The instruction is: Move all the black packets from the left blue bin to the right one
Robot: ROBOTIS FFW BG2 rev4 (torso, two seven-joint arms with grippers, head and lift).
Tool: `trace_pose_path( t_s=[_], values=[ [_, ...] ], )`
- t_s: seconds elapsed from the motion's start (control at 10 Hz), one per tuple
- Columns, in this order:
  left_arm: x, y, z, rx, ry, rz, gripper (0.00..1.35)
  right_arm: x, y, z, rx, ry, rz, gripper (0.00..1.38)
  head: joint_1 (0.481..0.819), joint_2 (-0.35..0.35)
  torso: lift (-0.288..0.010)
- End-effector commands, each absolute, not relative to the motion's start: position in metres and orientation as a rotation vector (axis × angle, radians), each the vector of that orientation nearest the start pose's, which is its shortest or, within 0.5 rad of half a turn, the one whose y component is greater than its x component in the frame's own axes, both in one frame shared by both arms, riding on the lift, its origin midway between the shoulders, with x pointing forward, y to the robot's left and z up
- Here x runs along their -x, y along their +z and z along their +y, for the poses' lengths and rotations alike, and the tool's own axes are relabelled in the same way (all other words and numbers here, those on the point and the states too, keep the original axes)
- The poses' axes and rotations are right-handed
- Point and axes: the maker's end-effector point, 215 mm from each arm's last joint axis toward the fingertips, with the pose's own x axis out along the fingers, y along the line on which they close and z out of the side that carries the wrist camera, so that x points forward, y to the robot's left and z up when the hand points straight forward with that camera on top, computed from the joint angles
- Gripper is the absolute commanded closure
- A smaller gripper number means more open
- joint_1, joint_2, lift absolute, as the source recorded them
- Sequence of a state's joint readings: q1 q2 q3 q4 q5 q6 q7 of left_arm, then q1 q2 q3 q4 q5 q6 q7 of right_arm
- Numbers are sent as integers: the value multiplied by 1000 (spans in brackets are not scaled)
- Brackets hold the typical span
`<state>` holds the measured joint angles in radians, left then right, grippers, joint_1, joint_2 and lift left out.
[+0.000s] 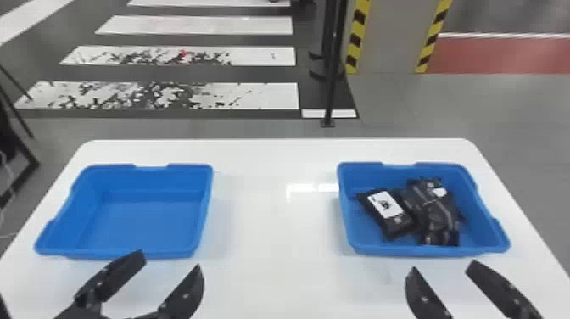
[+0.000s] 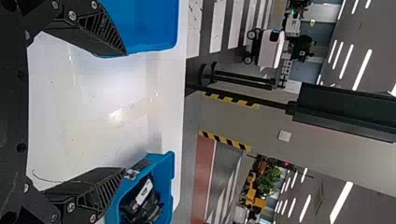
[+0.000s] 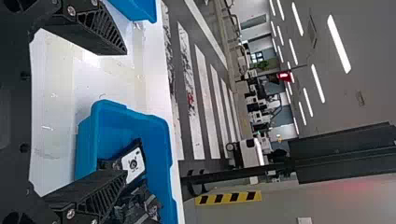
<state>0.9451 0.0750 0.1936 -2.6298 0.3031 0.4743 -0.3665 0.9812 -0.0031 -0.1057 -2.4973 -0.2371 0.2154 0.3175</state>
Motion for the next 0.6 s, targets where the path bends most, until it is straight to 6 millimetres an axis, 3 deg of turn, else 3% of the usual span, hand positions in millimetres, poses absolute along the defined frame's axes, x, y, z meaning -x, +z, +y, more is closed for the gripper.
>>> trace_pose_path(
  t_s=[0.0,0.5],
  values=[
    [-311,-306,190,166,-366,322,177,-311,-321,-194,-198,266,233,124,695,-4,-140],
    [-313,-302,191,162,-367,308,177,-312,-319,-191,-201,272,225,124,695,-2,-140]
  ],
)
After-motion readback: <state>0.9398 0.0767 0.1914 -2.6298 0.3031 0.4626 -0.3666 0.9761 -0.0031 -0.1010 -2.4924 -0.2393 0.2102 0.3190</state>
